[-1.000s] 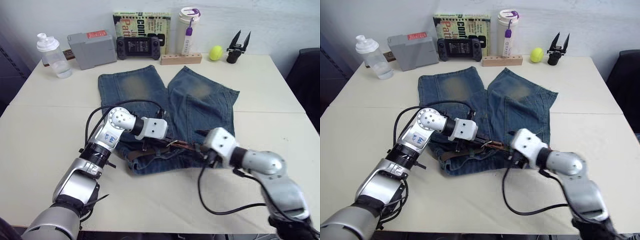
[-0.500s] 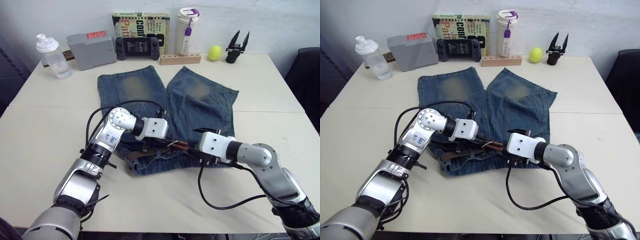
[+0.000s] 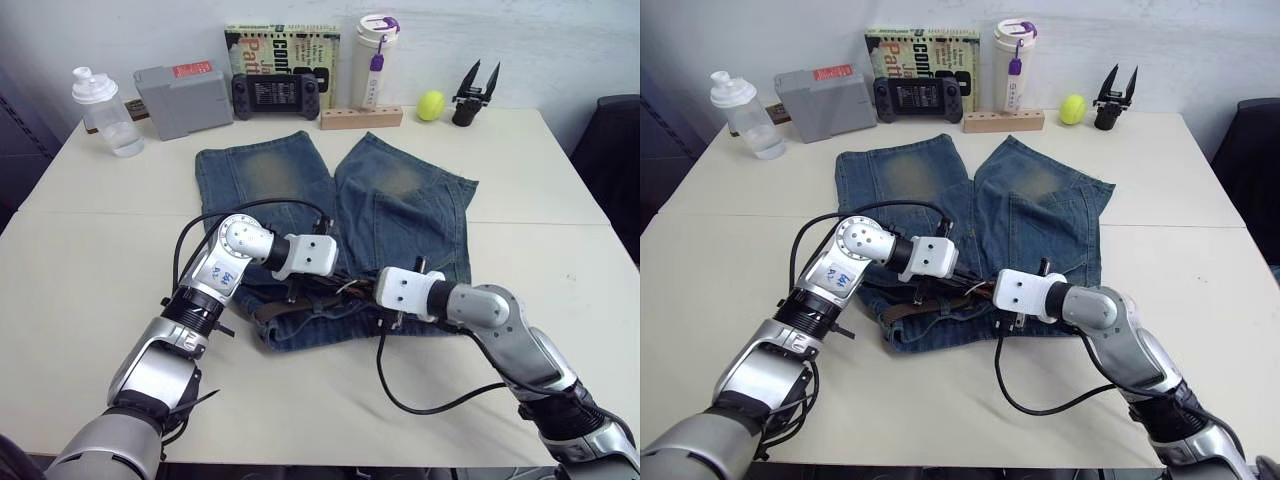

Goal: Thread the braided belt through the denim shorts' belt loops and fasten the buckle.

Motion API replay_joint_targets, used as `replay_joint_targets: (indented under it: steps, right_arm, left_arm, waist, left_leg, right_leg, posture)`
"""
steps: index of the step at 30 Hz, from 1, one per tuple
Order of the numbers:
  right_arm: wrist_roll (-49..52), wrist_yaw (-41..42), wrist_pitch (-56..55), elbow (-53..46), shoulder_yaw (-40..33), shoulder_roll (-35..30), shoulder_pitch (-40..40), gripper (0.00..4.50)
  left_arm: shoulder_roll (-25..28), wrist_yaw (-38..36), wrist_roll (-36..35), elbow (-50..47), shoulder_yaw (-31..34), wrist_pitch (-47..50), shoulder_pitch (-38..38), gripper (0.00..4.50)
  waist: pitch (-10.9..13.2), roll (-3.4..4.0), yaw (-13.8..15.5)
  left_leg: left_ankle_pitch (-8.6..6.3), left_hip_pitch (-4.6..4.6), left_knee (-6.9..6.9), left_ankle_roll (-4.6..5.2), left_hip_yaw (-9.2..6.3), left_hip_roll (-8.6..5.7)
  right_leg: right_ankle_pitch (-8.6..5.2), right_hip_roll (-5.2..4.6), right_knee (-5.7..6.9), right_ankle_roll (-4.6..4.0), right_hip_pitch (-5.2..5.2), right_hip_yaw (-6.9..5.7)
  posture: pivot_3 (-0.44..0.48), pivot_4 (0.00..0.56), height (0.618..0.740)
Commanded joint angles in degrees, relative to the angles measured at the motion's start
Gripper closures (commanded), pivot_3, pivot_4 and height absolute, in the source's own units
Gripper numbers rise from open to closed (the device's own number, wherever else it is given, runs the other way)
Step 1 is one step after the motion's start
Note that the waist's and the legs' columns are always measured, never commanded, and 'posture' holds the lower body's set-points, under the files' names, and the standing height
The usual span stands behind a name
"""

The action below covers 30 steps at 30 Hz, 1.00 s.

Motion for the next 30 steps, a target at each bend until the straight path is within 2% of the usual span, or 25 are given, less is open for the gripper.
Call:
replay_joint_targets:
  steps: [1,4,5,6,9,14,17,18,19,21,22,24,30]
  right_arm:
    - [0.5,-0.8,-1.5,-1.0,-1.4,0.1,-0.6,4.5]
    - [0.8,-0.6,-1.8,-0.8,-1.9,-0.3,-0.5,4.5]
    - [0.8,-0.6,-2.0,-0.7,-2.0,-0.5,-0.6,4.5]
    - [0.7,-0.5,-2.0,-0.9,-2.0,-0.6,-0.5,4.5]
    - [1.0,-0.2,-1.8,-1.5,-2.5,-1.0,-0.5,4.5]
    - [1.5,0.4,-1.7,-2.2,-2.9,-1.4,-0.3,4.5]
    - [1.7,0.6,-1.7,-2.5,-3.1,-1.8,-0.2,4.5]
    - [1.6,0.6,-1.8,-2.5,-3.2,-1.9,-0.2,4.5]
    - [1.6,0.7,-1.7,-2.5,-3.3,-2.0,-0.2,4.5]
    - [1.7,0.6,-1.6,-2.6,-3.5,-2.1,-0.2,4.5]
    - [1.8,0.5,-1.6,-2.7,-3.5,-2.1,-0.2,4.5]
    - [1.8,0.5,-1.5,-2.9,-3.5,-2.3,-0.1,4.5]
    - [1.6,0.5,-1.1,-4.3,-3.4,-2.6,0.3,4.5]
  left_arm:
    - [-0.4,-1.4,-5.2,-2.6,2.5,6.2,0.2,3.67]
    - [2.4,-4.5,-9.5,-6.4,5.3,13.5,0.6,2.72]
    - [3.5,-4.8,-10.4,-7.0,6.5,15.4,0.5,2.53]
    - [4.2,-4.9,-11.0,-7.6,7.3,16.6,0.5,2.03]
    - [8.9,-7.1,-14.6,-10.7,10.6,22.5,1.9,1.23]
    - [13.3,-7.9,-19.5,-16.9,13.4,32.2,7.4,1.23]
    - [15.5,-9.2,-21.0,-21.2,12.7,34.8,10.8,2.02]
    - [16.1,-9.4,-21.4,-22.4,12.4,35.4,11.7,2.43]
    - [17.0,-9.8,-21.5,-24.2,11.9,35.8,13.3,3.03]
    - [18.1,-9.7,-21.3,-26.1,11.4,35.9,15.3,3.5]
    - [18.4,-9.5,-21.3,-26.6,11.3,36.1,15.9,4.11]
    - [18.9,-9.1,-20.3,-26.9,10.4,35.3,16.8,4.45]
    - [18.6,-5.5,-15.1,-25.8,6.2,30.0,20.9,4.45]
  waist:
    - [0.0,0.0,0.0]
    - [0.0,0.0,0.0]
    - [0.0,0.0,0.0]
    - [0.0,0.0,-0.1]
    - [0.0,0.0,-0.1]
    - [0.0,0.0,-0.2]
    - [0.0,-0.02,0.0]
    - [0.0,-0.02,0.0]
    - [0.0,-0.02,0.0]
    - [0.0,-0.01,-0.2]
    - [0.0,0.0,-0.2]
    - [0.0,0.0,-0.2]
    - [0.0,0.0,-0.1]
  left_leg:
    - [0.0,0.0,0.0,0.0,0.0,0.0]
    - [0.0,-0.01,0.0,0.0,-0.01,0.01]
    - [0.0,-0.01,0.0,0.0,-0.01,0.01]
    - [0.0,-0.01,0.0,0.0,0.0,0.01]
    - [0.0,-0.02,-0.01,-0.01,0.0,0.02]
    - [0.01,0.0,-0.03,-0.02,0.0,0.05]
    - [0.01,-0.03,0.0,-0.01,-0.05,0.02]
    - [0.0,-0.05,0.01,-0.01,-0.05,0.02]
    - [0.0,-0.05,0.01,-0.02,-0.05,0.01]
    - [0.0,-0.05,0.0,-0.03,-0.05,0.02]
    - [-0.01,-0.01,-0.05,-0.04,-0.03,0.02]
    - [0.0,-0.02,-0.05,-0.06,-0.03,0.05]
    - [0.0,-0.02,-0.06,-0.07,-0.01,0.05]
  right_leg:
    - [0.0,0.0,0.01,0.0,-0.01,0.0]
    - [0.0,0.01,0.03,0.0,-0.02,0.02]
    - [0.0,0.01,0.03,0.0,-0.03,0.01]
    - [0.0,0.01,0.03,0.0,-0.04,0.01]
    - [0.0,0.02,0.04,0.0,-0.06,0.04]
    - [-0.01,0.05,0.08,-0.02,-0.07,0.11]
    - [-0.02,-0.02,0.06,-0.02,-0.04,0.23]
    - [-0.01,-0.03,0.05,-0.02,-0.04,0.25]
    - [-0.02,-0.03,0.06,-0.02,-0.05,0.28]
    - [-0.02,-0.02,0.04,-0.03,-0.06,0.28]
    - [-0.02,-0.03,0.01,-0.03,-0.05,0.33]
    - [-0.02,0.01,0.03,-0.04,-0.07,0.32]
    - [-0.03,-0.01,0.04,-0.05,-0.1,0.35]
  posture:
    - [0.0,0.15,0.694]
    - [0.0,0.15,0.694]
    - [0.0,0.15,0.694]
    - [0.0,0.15,0.694]
    - [0.0,0.15,0.694]
    - [0.0,0.15,0.694]
    - [0.0,0.15,0.694]
    - [0.0,0.15,0.694]
    - [0.0,0.15,0.694]
    - [0.0,0.15,0.694]
    - [0.0,0.15,0.694]
    - [0.0,0.15,0.694]
    - [0.0,0.15,0.694]
